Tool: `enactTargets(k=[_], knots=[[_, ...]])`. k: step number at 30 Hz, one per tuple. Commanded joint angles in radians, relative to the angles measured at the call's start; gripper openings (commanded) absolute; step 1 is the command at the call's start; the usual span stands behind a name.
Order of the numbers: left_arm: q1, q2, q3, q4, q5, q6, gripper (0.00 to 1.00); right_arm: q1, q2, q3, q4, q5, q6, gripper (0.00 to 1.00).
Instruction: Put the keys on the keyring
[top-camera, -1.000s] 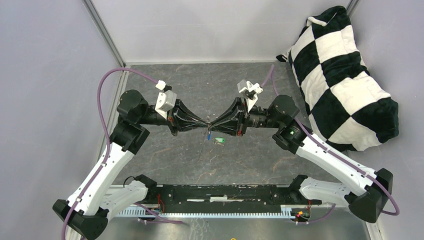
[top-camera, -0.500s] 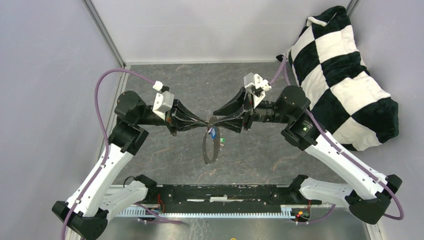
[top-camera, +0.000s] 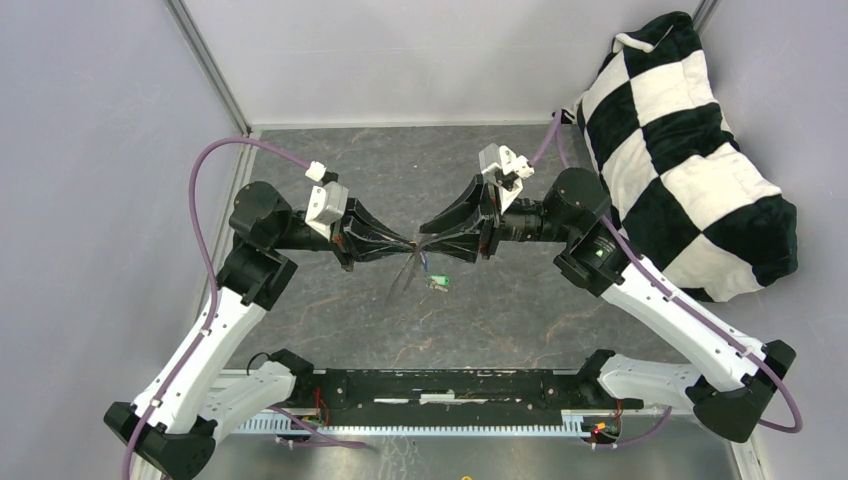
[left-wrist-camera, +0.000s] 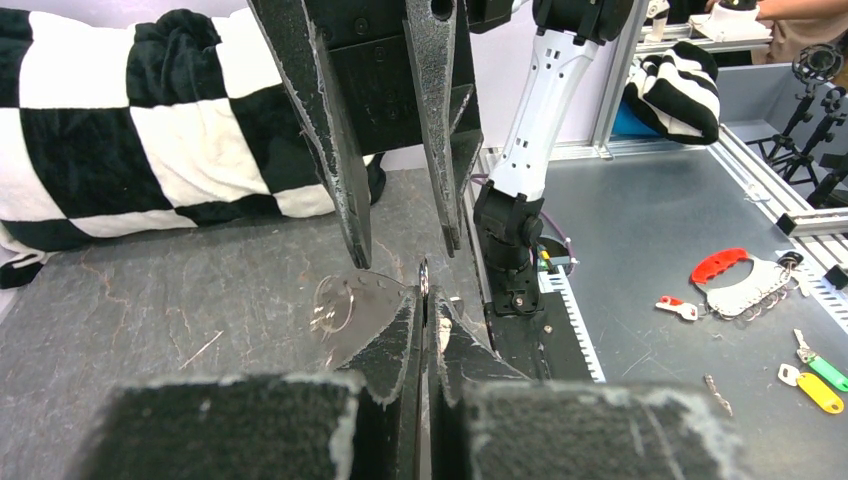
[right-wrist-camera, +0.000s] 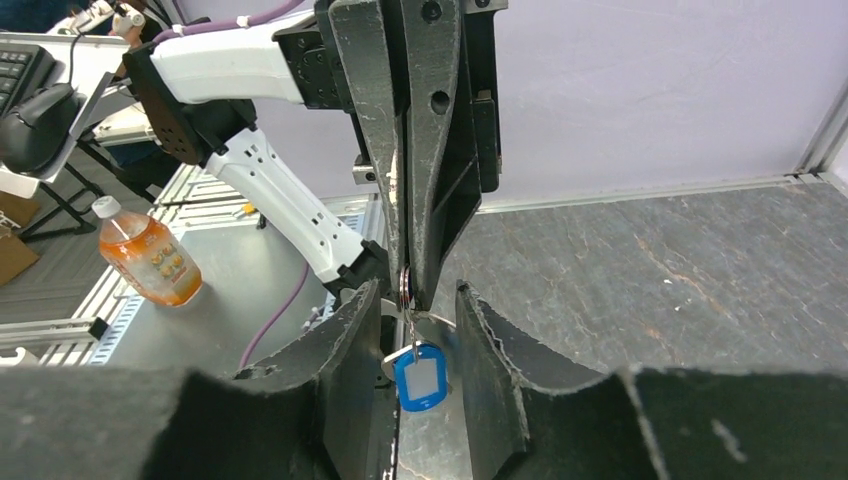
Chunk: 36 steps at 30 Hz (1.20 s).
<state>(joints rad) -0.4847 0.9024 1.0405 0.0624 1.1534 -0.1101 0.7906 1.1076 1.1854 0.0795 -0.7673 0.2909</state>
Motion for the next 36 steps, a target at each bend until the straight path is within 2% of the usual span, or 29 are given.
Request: enactTargets(k=[1,3,10,14,16,20,22,29,31,36], knots=[[-0.003,-0.002,0.000,0.053,-0.020,-0.012,0.02,-0.003,0.005,-0.009,0.074,-0.029,0.030,0.37],[-0.003,-0.001,0.000,0.058,-0.022,-0.016,0.02,-0.002,0.010,-0.010,0.070,-0.035,0.030,0.34],[-0.003,0.004,0.001,0.070,-0.033,-0.028,0.02,-0.003,0.006,-0.021,0.046,-0.040,0.013,0.37],[-0.003,0.005,0.000,0.072,-0.039,-0.029,0.02,-0.002,0.007,-0.021,0.039,-0.036,0.008,0.35],[-0.003,0.005,-0.002,0.073,-0.040,-0.032,0.02,-0.002,0.008,-0.022,0.050,-0.028,0.015,0.29],[-0.003,0.004,-0.016,0.063,-0.040,-0.025,0.02,-0.003,0.016,-0.032,0.103,-0.030,0.044,0.07],[-0.003,0.002,-0.025,0.040,-0.040,-0.011,0.02,-0.002,0.017,-0.037,0.114,-0.026,0.049,0.01],[-0.003,0.002,-0.039,-0.055,-0.057,0.060,0.02,-0.003,0.022,-0.041,0.044,-0.002,0.004,0.00],[-0.003,0.011,-0.033,-0.104,-0.054,0.084,0.11,-0.001,0.027,-0.028,-0.002,0.007,-0.028,0.00],[-0.003,0.036,0.026,-0.301,-0.042,0.255,0.29,-0.003,0.047,0.020,-0.192,0.044,-0.156,0.00]])
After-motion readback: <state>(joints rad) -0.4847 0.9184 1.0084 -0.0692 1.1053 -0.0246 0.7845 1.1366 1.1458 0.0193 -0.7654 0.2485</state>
